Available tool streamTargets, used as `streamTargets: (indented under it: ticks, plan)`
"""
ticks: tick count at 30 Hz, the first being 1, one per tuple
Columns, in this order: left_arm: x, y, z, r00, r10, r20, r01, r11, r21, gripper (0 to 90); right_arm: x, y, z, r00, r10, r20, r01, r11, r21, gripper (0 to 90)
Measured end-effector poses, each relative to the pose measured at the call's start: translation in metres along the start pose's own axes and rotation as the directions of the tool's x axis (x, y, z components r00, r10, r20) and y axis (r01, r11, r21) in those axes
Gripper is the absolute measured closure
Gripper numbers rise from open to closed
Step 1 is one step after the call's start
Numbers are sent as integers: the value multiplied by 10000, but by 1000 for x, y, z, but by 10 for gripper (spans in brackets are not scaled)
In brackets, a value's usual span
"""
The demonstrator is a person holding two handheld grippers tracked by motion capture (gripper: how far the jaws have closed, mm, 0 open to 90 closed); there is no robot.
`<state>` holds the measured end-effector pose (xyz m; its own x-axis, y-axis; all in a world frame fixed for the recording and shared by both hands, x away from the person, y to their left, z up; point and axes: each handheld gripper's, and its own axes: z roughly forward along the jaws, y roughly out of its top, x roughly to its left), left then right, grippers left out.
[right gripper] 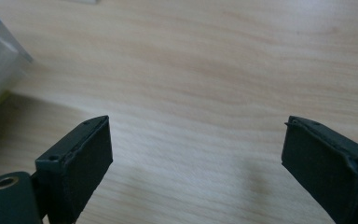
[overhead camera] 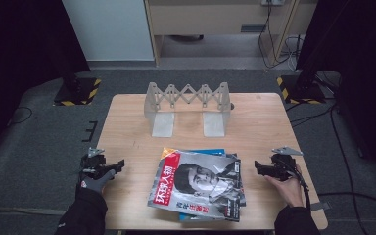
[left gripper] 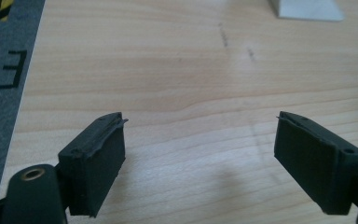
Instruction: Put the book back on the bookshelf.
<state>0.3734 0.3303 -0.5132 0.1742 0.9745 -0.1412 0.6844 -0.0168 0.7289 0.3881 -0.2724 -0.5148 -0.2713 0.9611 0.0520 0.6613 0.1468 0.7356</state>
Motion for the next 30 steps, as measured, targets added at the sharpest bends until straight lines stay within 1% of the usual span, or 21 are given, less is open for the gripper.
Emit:
streamTargets:
  ticks: [1,2,3,4,5,6,7,8,10,11,12,13,14,17,18,20,24,26,27,28,30]
  plan:
    - [-4,2,-4,9997,253,-10,-254,9996,-96,157,-1,2,-3,9998,189,-10,-189,9998,-34,74]
    - [-6,3,-7,9996,268,80,-266,9994,-219,161,-1,4,-6,9986,493,-185,-493,9988,-42,73]
    - [-8,4,-9,9995,167,252,-159,9994,-310,164,-2,4,-8,9977,640,-207,-640,9979,-14,67]
    - [-11,5,-12,9987,53,511,-32,9992,-409,166,-1,5,-9,9966,788,-248,-788,9969,14,66]
    - [-14,7,-14,9977,48,680,-11,9986,-535,167,-2,7,-11,9966,733,-368,-737,9972,-83,65]
    - [-17,8,-16,9972,50,753,-2,9980,-628,169,-1,8,-13,9965,754,-360,-761,9969,-179,68]
    - [-19,9,-18,9966,105,817,-51,9978,-663,171,0,9,-15,9958,826,-386,-836,9962,-248,65]
    - [-23,11,-21,9957,180,907,-111,9971,-752,172,1,11,-16,9950,859,-512,-875,9957,-313,55]
    - [-28,12,-25,9947,321,972,-235,9958,-882,179,4,13,-19,9962,724,-492,-742,9966,-353,54]
    - [-30,12,-27,9936,412,1050,-317,9953,-912,180,6,14,-20,9965,642,-544,-665,9970,-409,52]
    - [-33,13,-30,9914,389,1250,-273,9952,-937,184,8,15,-22,9968,581,-552,-603,9974,-393,57]
    - [-35,13,-31,9899,410,1357,-283,9951,-945,189,10,16,-24,9970,558,-544,-581,9974,-417,58]
    - [-38,14,-33,9883,426,1467,-283,9947,-987,193,11,16,-25,9963,568,-643,-595,9973,-422,59]
    - [-46,14,-38,9805,444,1917,-246,9942,-1043,201,15,17,-31,9947,542,-868,-593,9967,-564,70]
    - [-49,13,-39,9783,508,2011,-305,9942,-1032,203,16,18,-33,9946,535,-893,-583,9969,-521,70]
    - [-56,13,-42,9722,666,2243,-441,9936,-1040,208,19,17,-38,9948,417,-924,-475,9970,-613,76]
    - [-67,11,-46,9619,967,2557,-734,9924,-992,220,25,18,-47,9952,297,-937,-377,9957,-844,81]
    - [-74,9,-47,9568,1023,2722,-796,9925,-932,226,30,20,-50,9940,292,-1057,-391,9948,-936,85]
    - [-77,8,-48,9532,1049,2836,-828,9926,-886,229,33,20,-51,9929,322,-1142,-431,9946,-947,91]
    - [-81,6,-48,9495,1087,2942,-885,9928,-811,233,35,19,-53,9922,280,-1215,-397,9947,-948,92]
    - [-88,3,-49,9451,1215,3032,-1049,9920,-704,237,42,19,-55,9914,99,-1308,-224,9953,-945,100]
